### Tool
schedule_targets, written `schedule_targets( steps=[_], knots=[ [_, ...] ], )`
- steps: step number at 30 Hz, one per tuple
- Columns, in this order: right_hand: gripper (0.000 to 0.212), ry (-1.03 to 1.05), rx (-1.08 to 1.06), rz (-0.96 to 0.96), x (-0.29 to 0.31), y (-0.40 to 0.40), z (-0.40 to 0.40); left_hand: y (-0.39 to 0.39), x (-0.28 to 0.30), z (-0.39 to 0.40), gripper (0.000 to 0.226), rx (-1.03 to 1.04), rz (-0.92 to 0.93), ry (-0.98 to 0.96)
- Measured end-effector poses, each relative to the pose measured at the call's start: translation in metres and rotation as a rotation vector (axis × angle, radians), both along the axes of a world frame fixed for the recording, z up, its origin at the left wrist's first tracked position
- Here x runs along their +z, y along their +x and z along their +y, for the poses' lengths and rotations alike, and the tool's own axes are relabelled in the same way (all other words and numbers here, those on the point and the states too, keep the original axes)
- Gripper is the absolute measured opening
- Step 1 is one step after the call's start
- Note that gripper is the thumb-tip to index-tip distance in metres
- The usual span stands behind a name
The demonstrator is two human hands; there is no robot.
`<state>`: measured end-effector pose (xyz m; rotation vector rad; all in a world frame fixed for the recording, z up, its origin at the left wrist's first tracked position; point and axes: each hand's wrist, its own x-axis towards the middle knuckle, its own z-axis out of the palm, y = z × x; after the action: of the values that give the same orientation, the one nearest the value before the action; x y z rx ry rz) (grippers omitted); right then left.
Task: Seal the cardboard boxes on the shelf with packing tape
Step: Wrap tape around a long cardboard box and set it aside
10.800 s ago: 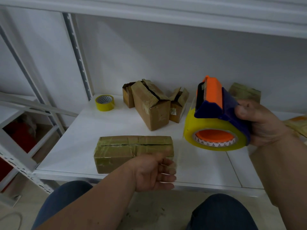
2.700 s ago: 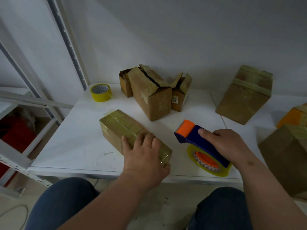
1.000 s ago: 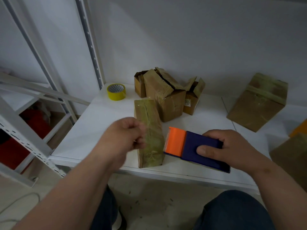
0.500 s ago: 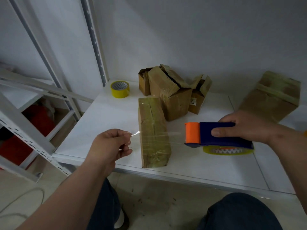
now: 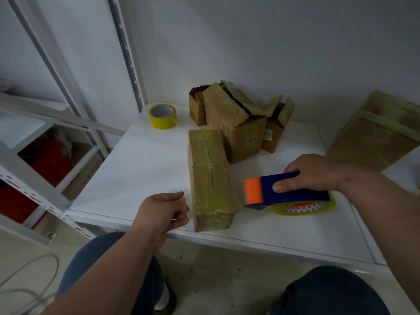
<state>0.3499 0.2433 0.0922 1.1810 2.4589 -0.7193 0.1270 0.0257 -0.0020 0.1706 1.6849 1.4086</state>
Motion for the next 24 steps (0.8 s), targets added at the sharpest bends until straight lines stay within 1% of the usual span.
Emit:
schedule_targets(
  steps=[2,3,6,8,9,10,11,12,14,15,16,17,19,20,21,22,23,24],
  knots=[
    [0.068,0.011,0.023,-0.011,-0.006,-0.006,-0.002,0.005,-0.003,0.003,0.023,-0.04,0.07,-0.041],
    [0.063,0.016,0.034,-0.016,-0.009,-0.01,-0.003,0.006,-0.005,0.005,0.025,-0.071,0.133,-0.068],
    [0.045,0.019,0.045,-0.018,-0.016,-0.019,-0.006,0.006,-0.008,0.014,0.033,-0.236,0.44,-0.215],
    [0.043,0.023,0.042,-0.019,-0.018,-0.021,-0.006,0.006,-0.004,0.019,0.04,-0.394,0.682,-0.324],
    [0.044,0.023,0.038,-0.019,-0.019,-0.021,-0.006,0.007,-0.002,0.021,0.04,-0.467,0.778,-0.361],
    [0.045,0.021,0.033,-0.017,-0.019,-0.021,-0.006,0.008,0.001,0.023,0.034,-0.538,0.86,-0.402],
    [0.047,0.018,0.027,-0.017,-0.02,-0.02,-0.006,0.009,0.003,0.023,0.023,-0.62,0.948,-0.454],
    [0.049,0.014,0.02,-0.015,-0.02,-0.019,-0.006,0.01,0.005,0.024,0.02,-0.718,1.025,-0.52],
    [0.051,0.004,0.006,-0.012,-0.022,-0.017,-0.007,0.012,0.003,0.026,0.02,-0.948,1.128,-0.616],
    [0.051,-0.002,0.002,-0.009,-0.022,-0.016,-0.008,0.013,0.001,0.025,0.018,-1.021,1.153,-0.632],
    [0.05,-0.006,0.001,-0.003,-0.023,-0.015,-0.009,0.014,-0.001,0.024,0.022,-1.04,1.161,-0.627],
    [0.05,-0.007,-0.003,0.007,-0.024,-0.014,-0.009,0.013,-0.002,0.023,0.028,-0.991,1.156,-0.595],
    [0.049,-0.008,-0.014,0.024,-0.026,-0.011,-0.01,0.01,0.005,0.019,0.042,-0.728,1.134,-0.452],
    [0.049,-0.009,-0.019,0.034,-0.028,-0.009,-0.01,0.009,0.01,0.017,0.047,-0.585,1.155,-0.345],
    [0.048,-0.007,-0.022,0.042,-0.028,-0.008,-0.011,0.01,0.014,0.018,0.048,-0.489,1.181,-0.236],
    [0.048,0.001,-0.02,0.048,-0.028,-0.008,-0.011,0.012,0.018,0.02,0.048,-0.466,1.206,-0.156],
    [0.048,0.011,-0.013,0.053,-0.027,-0.008,-0.011,0.016,0.021,0.022,0.053,-0.502,1.229,-0.123],
    [0.047,0.021,-0.007,0.06,-0.026,-0.008,-0.012,0.02,0.022,0.024,0.062,-0.58,1.252,-0.136]
  ],
)
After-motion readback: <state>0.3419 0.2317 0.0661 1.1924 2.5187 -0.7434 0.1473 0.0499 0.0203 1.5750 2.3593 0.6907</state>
